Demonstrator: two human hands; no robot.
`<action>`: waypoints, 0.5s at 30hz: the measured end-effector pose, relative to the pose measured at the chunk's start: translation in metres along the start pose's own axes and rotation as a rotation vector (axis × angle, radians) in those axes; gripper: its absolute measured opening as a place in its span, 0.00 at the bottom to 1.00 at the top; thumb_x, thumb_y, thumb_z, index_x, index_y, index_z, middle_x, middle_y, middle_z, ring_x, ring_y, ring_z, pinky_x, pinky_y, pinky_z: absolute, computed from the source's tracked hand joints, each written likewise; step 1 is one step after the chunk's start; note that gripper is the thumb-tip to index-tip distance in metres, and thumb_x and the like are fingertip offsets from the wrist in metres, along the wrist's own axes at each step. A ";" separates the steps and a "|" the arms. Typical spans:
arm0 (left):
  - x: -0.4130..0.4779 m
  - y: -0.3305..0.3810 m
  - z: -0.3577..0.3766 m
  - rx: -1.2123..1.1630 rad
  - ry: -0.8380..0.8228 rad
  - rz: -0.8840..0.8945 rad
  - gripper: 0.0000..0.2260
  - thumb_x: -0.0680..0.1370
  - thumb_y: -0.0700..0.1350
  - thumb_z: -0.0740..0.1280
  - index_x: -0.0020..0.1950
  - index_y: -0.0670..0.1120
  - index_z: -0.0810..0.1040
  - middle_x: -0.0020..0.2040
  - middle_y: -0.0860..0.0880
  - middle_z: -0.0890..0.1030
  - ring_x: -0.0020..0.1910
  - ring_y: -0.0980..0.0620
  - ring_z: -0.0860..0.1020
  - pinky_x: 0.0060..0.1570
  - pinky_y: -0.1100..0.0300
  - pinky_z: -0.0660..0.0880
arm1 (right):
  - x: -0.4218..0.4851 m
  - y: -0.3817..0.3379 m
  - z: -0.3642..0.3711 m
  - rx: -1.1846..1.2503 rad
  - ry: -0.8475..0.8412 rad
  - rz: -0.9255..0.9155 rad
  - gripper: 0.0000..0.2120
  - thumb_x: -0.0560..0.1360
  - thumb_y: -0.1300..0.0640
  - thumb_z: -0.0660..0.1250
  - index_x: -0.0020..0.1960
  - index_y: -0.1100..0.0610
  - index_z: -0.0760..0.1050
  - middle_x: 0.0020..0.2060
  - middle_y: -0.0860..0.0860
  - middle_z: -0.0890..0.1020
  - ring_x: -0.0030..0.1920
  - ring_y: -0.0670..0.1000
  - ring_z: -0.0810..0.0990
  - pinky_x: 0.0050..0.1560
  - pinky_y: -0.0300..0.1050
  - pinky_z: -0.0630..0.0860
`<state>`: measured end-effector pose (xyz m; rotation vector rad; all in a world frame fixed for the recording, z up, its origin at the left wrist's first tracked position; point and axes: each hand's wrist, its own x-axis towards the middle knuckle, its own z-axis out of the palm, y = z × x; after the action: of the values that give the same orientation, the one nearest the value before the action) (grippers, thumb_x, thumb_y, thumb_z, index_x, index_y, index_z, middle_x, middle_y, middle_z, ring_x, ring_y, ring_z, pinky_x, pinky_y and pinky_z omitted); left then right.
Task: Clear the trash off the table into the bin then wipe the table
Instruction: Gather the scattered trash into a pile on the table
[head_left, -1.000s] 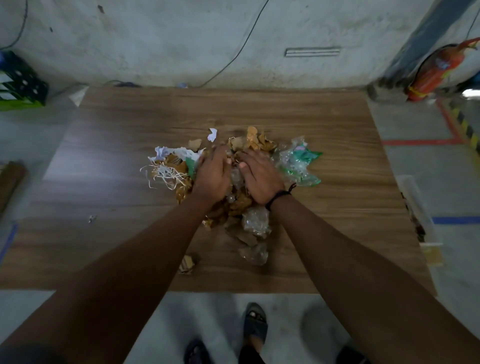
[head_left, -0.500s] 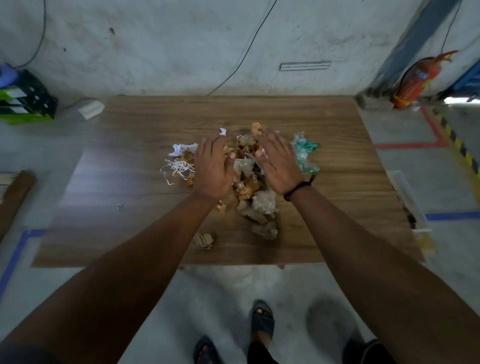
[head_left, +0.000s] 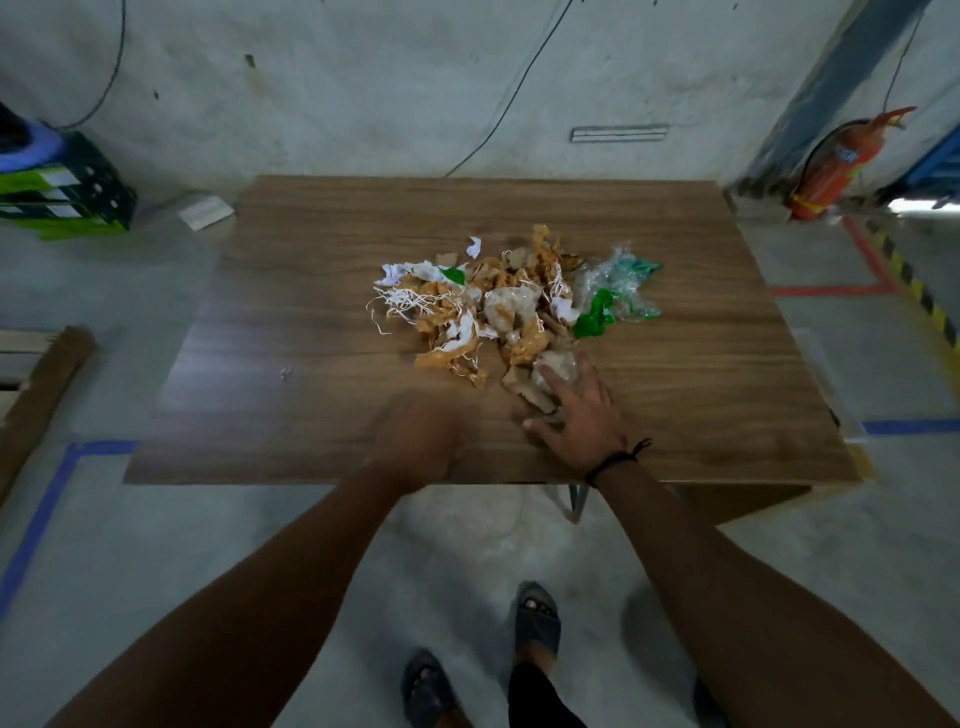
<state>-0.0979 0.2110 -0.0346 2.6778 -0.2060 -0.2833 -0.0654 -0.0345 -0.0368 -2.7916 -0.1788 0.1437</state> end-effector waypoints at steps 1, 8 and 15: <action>0.001 -0.002 0.001 -0.010 -0.020 -0.008 0.18 0.73 0.50 0.71 0.62 0.50 0.78 0.65 0.47 0.71 0.64 0.45 0.69 0.60 0.56 0.68 | 0.001 0.000 0.002 -0.009 0.003 -0.019 0.36 0.72 0.39 0.67 0.75 0.39 0.56 0.78 0.56 0.48 0.76 0.62 0.51 0.73 0.58 0.58; 0.014 0.006 0.002 -0.096 -0.065 -0.059 0.12 0.74 0.46 0.71 0.57 0.49 0.78 0.62 0.48 0.72 0.59 0.47 0.72 0.59 0.54 0.71 | 0.007 -0.005 0.014 0.201 0.062 -0.021 0.27 0.76 0.56 0.66 0.73 0.46 0.64 0.77 0.57 0.48 0.72 0.61 0.64 0.66 0.54 0.70; 0.028 0.022 0.007 -0.148 0.040 0.001 0.10 0.76 0.45 0.68 0.56 0.45 0.77 0.60 0.47 0.75 0.56 0.47 0.74 0.52 0.61 0.66 | 0.020 0.007 -0.001 0.248 0.140 0.032 0.20 0.78 0.60 0.63 0.68 0.49 0.71 0.74 0.59 0.58 0.67 0.62 0.69 0.64 0.52 0.70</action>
<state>-0.0749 0.1830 -0.0353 2.5341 -0.1674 -0.2354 -0.0452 -0.0384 -0.0402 -2.5468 -0.0757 -0.0216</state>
